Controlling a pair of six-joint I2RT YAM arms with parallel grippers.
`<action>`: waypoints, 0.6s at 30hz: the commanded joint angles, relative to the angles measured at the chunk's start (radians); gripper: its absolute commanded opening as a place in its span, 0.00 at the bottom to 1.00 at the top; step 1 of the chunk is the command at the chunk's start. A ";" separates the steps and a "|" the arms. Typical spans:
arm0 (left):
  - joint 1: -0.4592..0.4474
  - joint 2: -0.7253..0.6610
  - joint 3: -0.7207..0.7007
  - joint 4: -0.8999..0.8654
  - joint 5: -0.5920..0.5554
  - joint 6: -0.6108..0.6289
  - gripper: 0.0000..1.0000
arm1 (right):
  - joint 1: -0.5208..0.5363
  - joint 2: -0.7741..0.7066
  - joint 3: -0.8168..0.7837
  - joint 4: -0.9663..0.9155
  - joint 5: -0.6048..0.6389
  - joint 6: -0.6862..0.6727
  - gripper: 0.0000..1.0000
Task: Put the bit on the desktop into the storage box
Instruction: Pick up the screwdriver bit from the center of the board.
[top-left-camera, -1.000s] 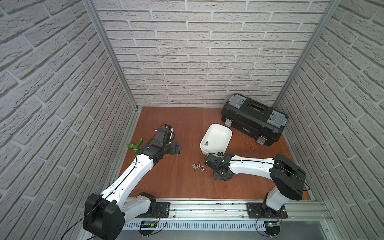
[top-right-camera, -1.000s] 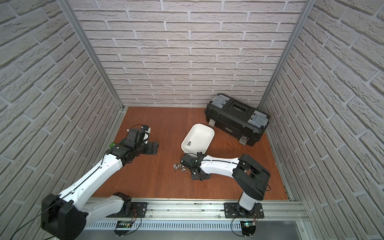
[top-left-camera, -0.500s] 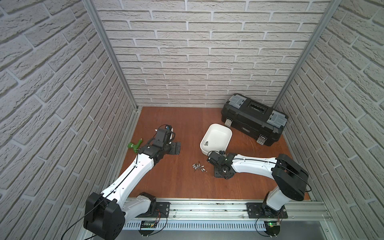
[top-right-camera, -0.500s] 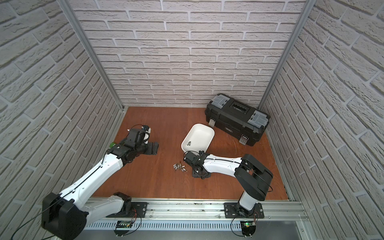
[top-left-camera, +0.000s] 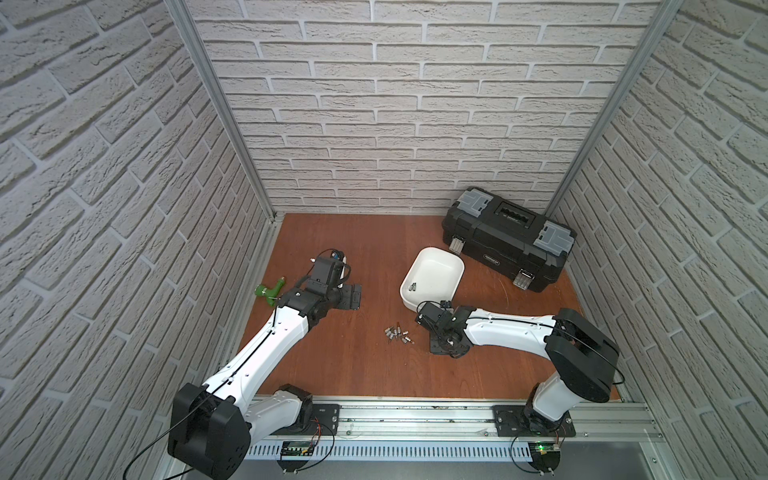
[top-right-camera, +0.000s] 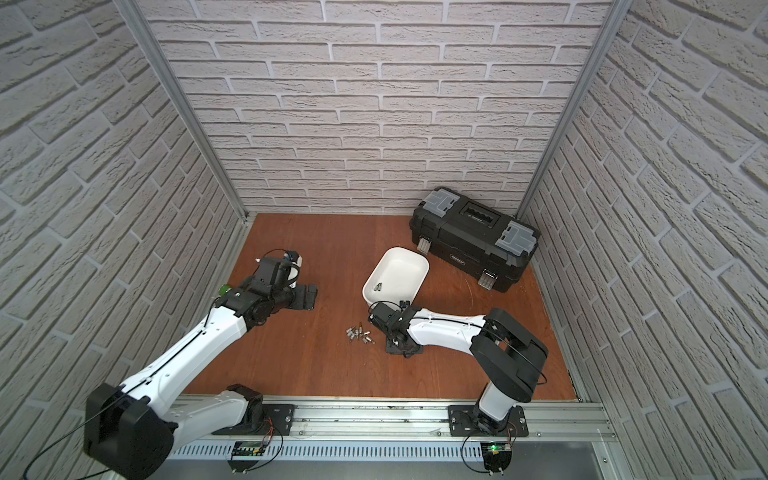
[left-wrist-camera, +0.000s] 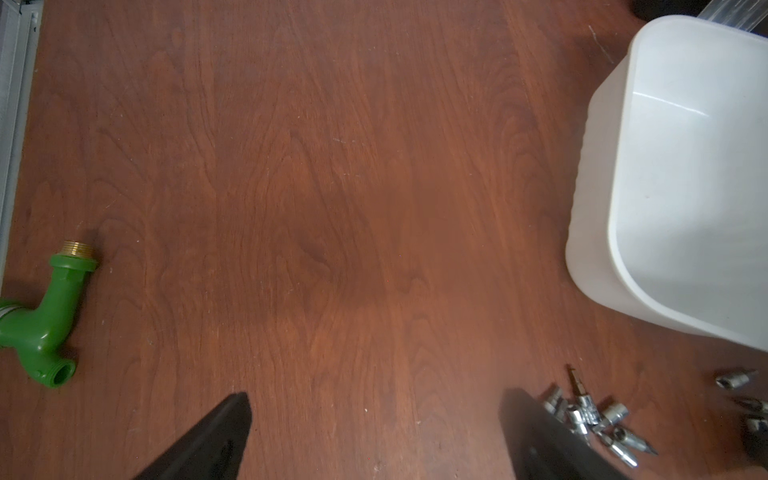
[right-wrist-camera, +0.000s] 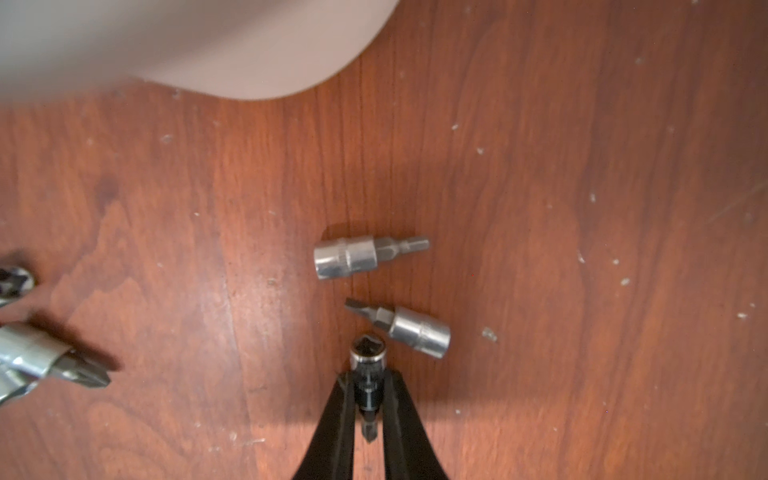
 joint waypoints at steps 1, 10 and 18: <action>0.005 -0.001 0.033 -0.005 -0.007 0.004 0.98 | -0.008 -0.007 -0.030 -0.068 0.021 -0.007 0.12; 0.005 0.002 0.035 -0.007 -0.014 0.004 0.99 | -0.007 -0.052 0.029 -0.151 0.055 -0.077 0.10; 0.005 0.002 0.025 -0.009 -0.007 -0.007 0.98 | -0.013 -0.134 0.154 -0.287 0.080 -0.189 0.10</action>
